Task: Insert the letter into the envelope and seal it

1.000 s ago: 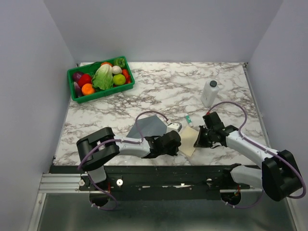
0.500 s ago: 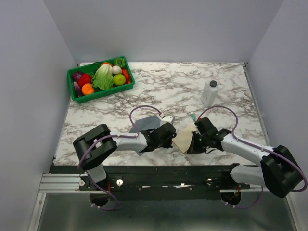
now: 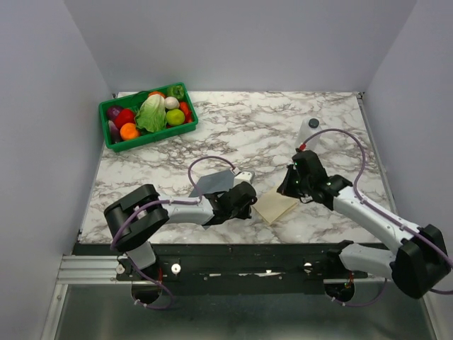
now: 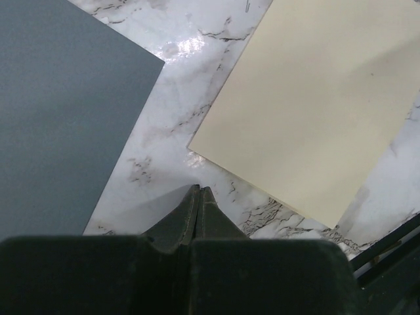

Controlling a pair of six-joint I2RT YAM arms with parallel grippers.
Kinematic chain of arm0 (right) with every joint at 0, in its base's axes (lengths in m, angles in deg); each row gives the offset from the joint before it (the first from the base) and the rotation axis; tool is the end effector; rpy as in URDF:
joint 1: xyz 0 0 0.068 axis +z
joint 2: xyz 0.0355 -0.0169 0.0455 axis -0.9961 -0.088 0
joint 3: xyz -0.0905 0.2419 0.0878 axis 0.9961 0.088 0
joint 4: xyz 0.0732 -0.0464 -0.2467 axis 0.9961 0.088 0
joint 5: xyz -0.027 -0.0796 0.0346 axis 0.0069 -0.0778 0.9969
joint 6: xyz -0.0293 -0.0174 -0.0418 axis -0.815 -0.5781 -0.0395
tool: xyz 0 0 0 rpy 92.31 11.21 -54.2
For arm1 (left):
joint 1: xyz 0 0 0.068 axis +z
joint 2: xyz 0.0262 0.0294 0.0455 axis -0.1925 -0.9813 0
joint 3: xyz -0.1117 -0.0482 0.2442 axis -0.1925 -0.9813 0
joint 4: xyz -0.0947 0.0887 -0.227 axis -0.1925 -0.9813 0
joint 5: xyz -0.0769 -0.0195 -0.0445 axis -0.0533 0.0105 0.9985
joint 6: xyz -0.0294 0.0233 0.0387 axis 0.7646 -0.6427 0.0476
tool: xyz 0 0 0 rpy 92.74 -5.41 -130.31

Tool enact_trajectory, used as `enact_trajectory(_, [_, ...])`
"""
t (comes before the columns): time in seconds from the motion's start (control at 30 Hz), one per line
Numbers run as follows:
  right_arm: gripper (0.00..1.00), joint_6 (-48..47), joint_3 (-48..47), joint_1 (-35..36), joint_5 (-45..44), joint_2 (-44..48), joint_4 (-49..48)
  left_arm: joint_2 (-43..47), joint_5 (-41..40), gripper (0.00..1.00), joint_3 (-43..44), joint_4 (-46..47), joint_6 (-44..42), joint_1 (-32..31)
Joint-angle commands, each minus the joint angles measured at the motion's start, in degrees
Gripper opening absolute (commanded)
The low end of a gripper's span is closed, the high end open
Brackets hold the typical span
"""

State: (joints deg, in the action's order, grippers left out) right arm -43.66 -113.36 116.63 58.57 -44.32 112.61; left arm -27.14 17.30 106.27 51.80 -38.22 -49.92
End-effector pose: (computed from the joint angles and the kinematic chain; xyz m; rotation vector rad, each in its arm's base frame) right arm 0.1924 0.1179 0.2297 0.1669 2.4767 0.5317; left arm 0.1613 -0.2766 0.1475 0.2445 2.4384 -0.6402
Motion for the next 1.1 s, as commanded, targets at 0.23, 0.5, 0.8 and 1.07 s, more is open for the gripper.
enact_trajectory(0.23, [0.01,-6.1,-1.2,-7.6,-7.1,-11.0,1.6,-0.3,-1.4,0.00,0.5,-3.3,0.5,-5.3])
enact_trajectory(0.5, [0.01,-2.4,-1.2,-9.7,-9.7,-9.2,1.2,-0.7,-1.2,0.00,0.1,-2.7,1.5,-6.5])
enact_trajectory(0.8, [0.01,-1.0,-6.3,-24.3,-7.0,0.3,2.3,0.5,-1.6,0.00,-1.2,-2.3,1.8,-6.5])
enact_trajectory(1.07, [0.01,-0.4,-11.7,-42.7,8.3,-11.2,2.8,1.2,-1.7,0.00,-2.1,-1.7,2.2,-6.5])
